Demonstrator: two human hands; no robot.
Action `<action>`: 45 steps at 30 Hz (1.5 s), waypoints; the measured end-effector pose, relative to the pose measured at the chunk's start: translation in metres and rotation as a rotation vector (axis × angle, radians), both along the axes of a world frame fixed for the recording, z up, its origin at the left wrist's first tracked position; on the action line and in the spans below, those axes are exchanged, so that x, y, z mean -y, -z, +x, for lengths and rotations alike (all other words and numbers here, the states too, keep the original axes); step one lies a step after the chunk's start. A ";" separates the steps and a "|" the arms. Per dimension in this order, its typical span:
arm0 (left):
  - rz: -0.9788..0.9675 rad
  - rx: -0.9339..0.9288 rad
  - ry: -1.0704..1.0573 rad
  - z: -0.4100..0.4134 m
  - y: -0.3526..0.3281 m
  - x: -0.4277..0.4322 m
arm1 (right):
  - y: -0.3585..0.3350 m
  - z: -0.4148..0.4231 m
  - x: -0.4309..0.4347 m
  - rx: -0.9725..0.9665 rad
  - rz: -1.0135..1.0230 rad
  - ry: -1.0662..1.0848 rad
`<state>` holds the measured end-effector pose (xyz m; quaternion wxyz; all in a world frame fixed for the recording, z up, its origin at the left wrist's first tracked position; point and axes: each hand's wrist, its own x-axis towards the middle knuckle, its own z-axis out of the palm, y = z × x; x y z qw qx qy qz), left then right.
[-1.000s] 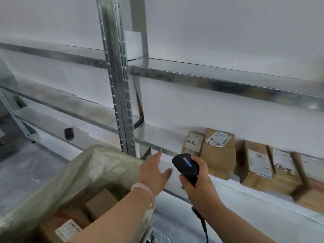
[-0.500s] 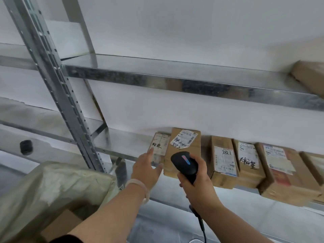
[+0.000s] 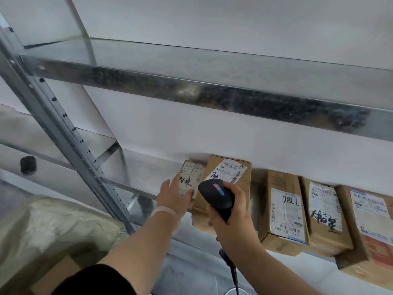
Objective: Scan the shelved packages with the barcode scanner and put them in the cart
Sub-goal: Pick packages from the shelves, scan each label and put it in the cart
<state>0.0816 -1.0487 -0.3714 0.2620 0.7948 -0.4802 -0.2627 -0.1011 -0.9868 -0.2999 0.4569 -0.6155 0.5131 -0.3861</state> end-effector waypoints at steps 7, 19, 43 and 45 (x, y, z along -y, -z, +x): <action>-0.023 -0.212 -0.040 0.004 0.021 0.009 | 0.010 -0.010 0.003 -0.021 0.007 -0.018; -0.388 -0.264 -0.072 0.032 -0.033 -0.047 | -0.022 0.015 -0.015 0.017 -0.083 0.000; -0.623 -0.146 -0.094 0.051 -0.077 -0.159 | -0.098 0.083 -0.134 0.265 -0.172 -0.044; -0.621 -0.140 -0.101 0.055 -0.075 -0.165 | -0.097 0.088 -0.139 0.251 -0.161 -0.042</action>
